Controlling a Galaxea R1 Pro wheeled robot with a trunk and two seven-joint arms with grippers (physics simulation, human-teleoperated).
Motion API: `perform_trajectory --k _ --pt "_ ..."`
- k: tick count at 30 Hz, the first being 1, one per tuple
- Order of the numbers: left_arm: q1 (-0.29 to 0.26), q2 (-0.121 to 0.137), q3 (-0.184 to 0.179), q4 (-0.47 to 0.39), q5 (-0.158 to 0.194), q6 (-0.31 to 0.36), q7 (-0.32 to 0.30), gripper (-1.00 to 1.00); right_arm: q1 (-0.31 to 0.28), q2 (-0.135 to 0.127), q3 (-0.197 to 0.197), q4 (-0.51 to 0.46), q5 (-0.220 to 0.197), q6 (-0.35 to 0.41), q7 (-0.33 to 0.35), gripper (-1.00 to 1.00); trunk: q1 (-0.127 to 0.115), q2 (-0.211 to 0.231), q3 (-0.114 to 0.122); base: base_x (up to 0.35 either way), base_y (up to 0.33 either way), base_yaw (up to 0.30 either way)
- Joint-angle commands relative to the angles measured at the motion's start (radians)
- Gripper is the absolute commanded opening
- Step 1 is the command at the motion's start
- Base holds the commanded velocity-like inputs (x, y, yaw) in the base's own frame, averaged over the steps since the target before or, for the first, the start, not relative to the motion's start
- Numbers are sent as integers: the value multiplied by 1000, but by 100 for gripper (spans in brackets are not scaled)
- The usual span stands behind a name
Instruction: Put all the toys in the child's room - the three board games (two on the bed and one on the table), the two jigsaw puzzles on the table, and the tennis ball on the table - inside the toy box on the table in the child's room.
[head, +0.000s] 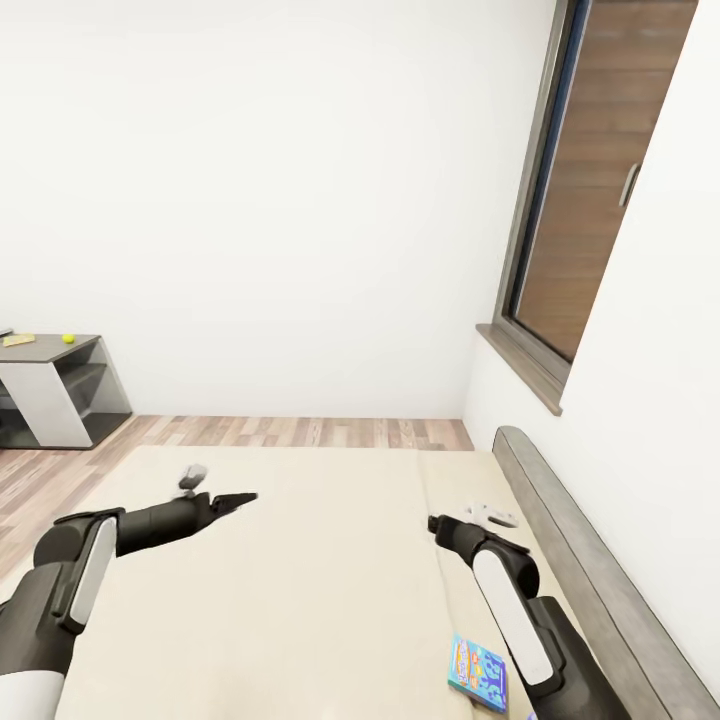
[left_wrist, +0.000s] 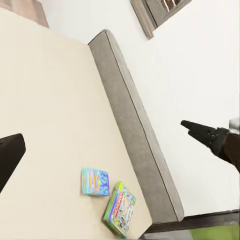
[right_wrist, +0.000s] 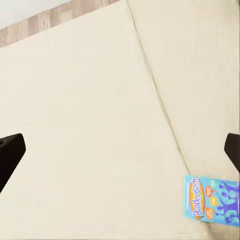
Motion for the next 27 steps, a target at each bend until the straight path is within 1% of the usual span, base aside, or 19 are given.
perform_trajectory --k 1,2,4,6,8,9,11,13,15,17,19,20,21,22,23,24,25,26,27 --pt "-1 1 2 -2 -3 4 -38 100 -12 3 -2 5 -12 14 -71 100 1 -2 -2 0 0 0" --pt "-2 1 0 -2 -3 4 -59 100 -22 5 -3 17 -15 23 -123 100 1 -2 -2 0 0 0" --pt "-2 0 -1 8 -4 4 -77 100 -38 6 -5 43 -18 33 -178 100 1 -2 -2 0 0 0" --pt "-2 1 1 24 -2 3 -92 100 -55 8 -7 74 -29 43 -207 100 1 -2 -2 0 0 0" --pt "-2 1 1 34 -2 3 -118 100 -80 14 -8 132 -53 53 -227 100 1 -2 -2 0 0 0" --pt "-2 1 1 36 -2 3 -126 100 -87 15 -9 148 -59 55 -230 100 1 -2 -2 0 0 0" --pt "-2 0 0 40 -3 1 -149 100 -110 8 -9 209 -74 59 -234 100 1 -2 -2 0 0 0" --pt "-2 0 0 43 -5 0 -157 100 -126 3 -12 244 -78 63 -236 100 1 -2 -2 0 0 0" --pt "-2 1 0 46 -5 -1 -162 100 -137 0 -22 265 -81 64 -235 100 1 -2 -2 0 0 0" --pt "-2 2 3 48 -5 -1 -166 100 -144 -2 -46 279 -84 67 -233 100 1 -2 -2 0 0 0" --pt "-2 5 6 48 -4 1 -167 100 -147 -2 -60 283 -85 71 -230 100 1 -2 -2 0 0 0" --pt "-2 12 8 49 -2 2 -168 100 -148 -2 -65 285 -86 77 -228 100 1 -2 -2 0 0 0" --pt "-2 27 8 50 0 2 -170 100 -148 -2 -70 285 -86 85 -227 100 1 -2 -2 0 0 0" --pt "-2 36 8 50 0 3 -171 100 -149 -3 -72 284 -85 89 -226 100 1 -2 -2 0 0 0" --pt "-2 53 7 53 1 4 -179 100 -149 -3 -76 282 -85 97 -225 100 1 -2 -2 0 0 0" --pt "-2 61 7 55 2 4 -186 100 -149 -3 -78 280 -85 101 -225 100 1 -2 -2 0 0 0" --pt "-2 77 8 61 1 4 -206 100 -149 -4 -82 278 -85 108 -225 100 1 -2 -2 0 0 0" --pt "-2 85 9 65 1 4 -219 100 -148 -3 -83 276 -84 111 -225 100 1 -2 -3 0 0 0" --pt "-2 105 10 74 -1 4 -244 100 -148 -3 -85 275 -84 119 -225 100 1 -2 -3 0 0 0"
